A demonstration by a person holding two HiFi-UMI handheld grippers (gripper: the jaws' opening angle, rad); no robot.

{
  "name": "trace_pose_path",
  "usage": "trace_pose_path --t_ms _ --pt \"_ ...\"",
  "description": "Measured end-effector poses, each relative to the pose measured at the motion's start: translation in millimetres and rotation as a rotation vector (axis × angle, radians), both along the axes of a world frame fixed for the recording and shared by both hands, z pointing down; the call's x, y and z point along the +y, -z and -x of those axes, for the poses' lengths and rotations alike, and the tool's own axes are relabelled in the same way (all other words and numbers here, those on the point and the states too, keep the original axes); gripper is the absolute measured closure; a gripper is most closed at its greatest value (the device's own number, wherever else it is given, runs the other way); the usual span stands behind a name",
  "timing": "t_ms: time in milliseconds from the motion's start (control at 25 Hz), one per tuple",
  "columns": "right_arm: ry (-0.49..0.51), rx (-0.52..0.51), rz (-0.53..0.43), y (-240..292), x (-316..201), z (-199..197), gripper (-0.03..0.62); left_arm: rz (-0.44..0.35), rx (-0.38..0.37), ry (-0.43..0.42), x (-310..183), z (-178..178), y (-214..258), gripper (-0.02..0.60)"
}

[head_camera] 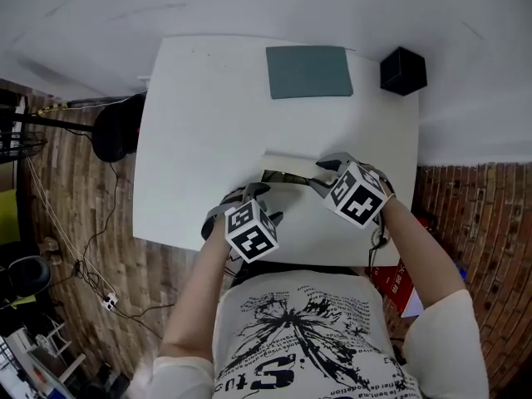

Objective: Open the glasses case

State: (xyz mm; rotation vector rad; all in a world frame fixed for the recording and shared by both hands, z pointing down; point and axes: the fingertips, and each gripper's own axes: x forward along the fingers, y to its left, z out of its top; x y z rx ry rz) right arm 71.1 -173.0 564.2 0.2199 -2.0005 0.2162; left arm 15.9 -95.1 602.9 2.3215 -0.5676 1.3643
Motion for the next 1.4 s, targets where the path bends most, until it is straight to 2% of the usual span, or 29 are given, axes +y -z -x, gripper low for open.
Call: trace_pose_path --t_ms 40,80,160,360,920,1400 --pt "0.005 0.0 -0.027 3.9 -4.8 0.1 0.467 0.003 0.0 -0.003 -0.9 0.5 0.2 0.308" --pt "0.022 0.013 -0.057 5.9 -8.6 0.1 0.488 0.007 -0.001 -0.006 -1.4 1.1 0.3 0.313" --pt "0.052 0.044 -0.1 6.2 -14.8 1.3 0.51 0.014 0.001 -0.009 -1.4 2.4 0.6 0.318" --pt "0.036 0.059 -0.133 4.9 -28.1 0.5 0.539 0.02 0.014 -0.002 -1.5 1.1 0.9 0.318" --pt "-0.023 0.041 -0.092 -3.8 -59.6 0.1 0.54 0.052 0.04 -0.009 -3.5 2.0 1.6 0.322" --pt "-0.018 0.048 -0.076 -15.2 -77.3 0.9 0.514 0.066 0.054 0.001 -7.9 1.8 2.3 0.33"
